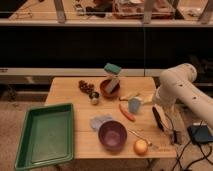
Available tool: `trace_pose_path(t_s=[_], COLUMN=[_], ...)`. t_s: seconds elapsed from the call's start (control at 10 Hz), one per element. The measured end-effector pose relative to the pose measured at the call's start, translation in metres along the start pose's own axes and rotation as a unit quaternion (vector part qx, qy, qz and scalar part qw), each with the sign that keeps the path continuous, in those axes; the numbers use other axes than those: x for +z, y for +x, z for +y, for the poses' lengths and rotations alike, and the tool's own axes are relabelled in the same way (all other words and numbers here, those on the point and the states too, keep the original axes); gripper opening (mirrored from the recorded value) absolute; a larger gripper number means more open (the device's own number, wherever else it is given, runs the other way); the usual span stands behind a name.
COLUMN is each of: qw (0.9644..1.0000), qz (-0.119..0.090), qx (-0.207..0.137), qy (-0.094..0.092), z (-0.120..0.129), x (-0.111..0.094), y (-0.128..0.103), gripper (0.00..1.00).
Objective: Place apple in plastic cup
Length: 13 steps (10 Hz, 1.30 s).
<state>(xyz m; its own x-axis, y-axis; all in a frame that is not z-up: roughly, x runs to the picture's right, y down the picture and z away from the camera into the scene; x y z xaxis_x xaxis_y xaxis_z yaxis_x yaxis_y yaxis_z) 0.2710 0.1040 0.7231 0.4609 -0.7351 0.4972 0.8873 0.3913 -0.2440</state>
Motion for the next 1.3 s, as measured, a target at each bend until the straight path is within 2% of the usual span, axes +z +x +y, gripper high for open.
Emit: trace_pose_path(t_s=[0.3,0.4,0.5,0.6,0.8,0.9,1.0,1.2,1.3], qw=[1.0000,1.0000,0.9999,0.9990,0.9977,0.9972,0.9972,0.9975,0.9982], qz=[0.000,-0.003,-0.015,-0.043,-0.063,-0.069,-0.070,-0.067,-0.054], qx=[-0.001,-0.003,-0.006,-0.010,-0.018,-0.020,-0.020,-0.020,-0.024], qy=[0.001,-0.002,-0.004,-0.007,-0.016,-0.019,-0.019,-0.013,-0.006], z=[-0.002,-0.002,-0.004,-0.007,0.005,0.016,0.024,0.040,0.043], x=[0.000,0.001,0.004,0.013,0.019,0.026,0.030,0.053,0.071], y=[0.001,0.000,-0.003,-0.014,-0.039,-0.063,-0.079,-0.107,-0.118], gripper=[0.80,0.80,0.80,0.80,0.80,0.80,0.80,0.80,0.80])
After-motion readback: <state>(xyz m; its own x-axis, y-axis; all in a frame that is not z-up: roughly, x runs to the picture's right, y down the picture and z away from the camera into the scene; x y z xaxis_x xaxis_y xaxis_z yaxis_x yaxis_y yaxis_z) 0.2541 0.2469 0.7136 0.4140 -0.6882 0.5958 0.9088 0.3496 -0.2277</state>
